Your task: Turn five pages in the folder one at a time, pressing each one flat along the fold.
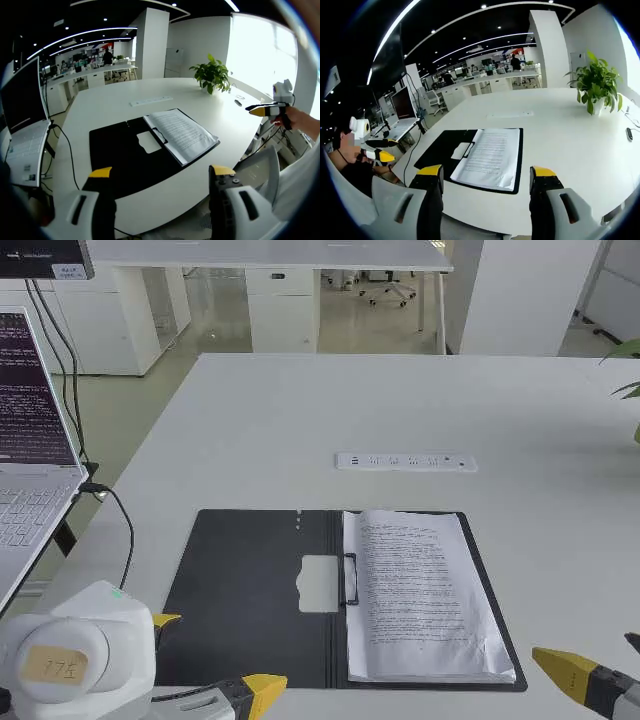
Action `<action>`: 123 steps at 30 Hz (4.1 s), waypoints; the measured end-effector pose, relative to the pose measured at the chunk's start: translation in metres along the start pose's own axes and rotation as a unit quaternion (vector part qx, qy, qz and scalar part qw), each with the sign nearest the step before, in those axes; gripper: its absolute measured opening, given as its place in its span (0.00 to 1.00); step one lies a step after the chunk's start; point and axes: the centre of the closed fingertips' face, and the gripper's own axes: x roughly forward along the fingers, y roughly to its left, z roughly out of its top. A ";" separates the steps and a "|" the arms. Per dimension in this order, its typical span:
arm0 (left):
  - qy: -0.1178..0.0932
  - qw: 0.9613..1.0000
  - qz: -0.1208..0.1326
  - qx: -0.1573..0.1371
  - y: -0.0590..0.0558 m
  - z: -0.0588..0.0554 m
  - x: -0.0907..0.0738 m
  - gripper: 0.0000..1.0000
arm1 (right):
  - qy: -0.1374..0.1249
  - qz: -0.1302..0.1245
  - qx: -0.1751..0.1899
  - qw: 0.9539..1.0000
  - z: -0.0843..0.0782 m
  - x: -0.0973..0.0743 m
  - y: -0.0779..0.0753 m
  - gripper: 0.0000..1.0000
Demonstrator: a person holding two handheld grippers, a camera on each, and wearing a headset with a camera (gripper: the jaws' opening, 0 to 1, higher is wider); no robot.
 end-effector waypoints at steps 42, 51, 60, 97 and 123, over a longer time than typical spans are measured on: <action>-0.001 1.000 -0.001 -0.003 -0.001 -0.006 0.005 0.75 | -0.006 -0.007 0.014 1.000 -0.010 -0.004 -0.004 0.67; 0.000 1.000 -0.009 0.004 -0.004 -0.007 0.020 0.75 | -0.005 -0.001 0.023 1.000 -0.020 0.001 -0.007 0.67; 0.002 0.999 -0.026 0.018 -0.014 -0.008 0.040 0.73 | -0.006 -0.003 0.030 1.000 -0.024 0.005 -0.012 0.65; -0.025 0.985 -0.129 0.111 -0.121 0.000 0.205 0.62 | -0.016 -0.025 0.063 0.998 -0.045 0.022 -0.024 0.62; 0.005 0.985 -0.098 0.145 -0.153 -0.010 0.272 0.54 | -0.019 -0.034 0.068 0.997 -0.054 0.032 -0.040 0.59</action>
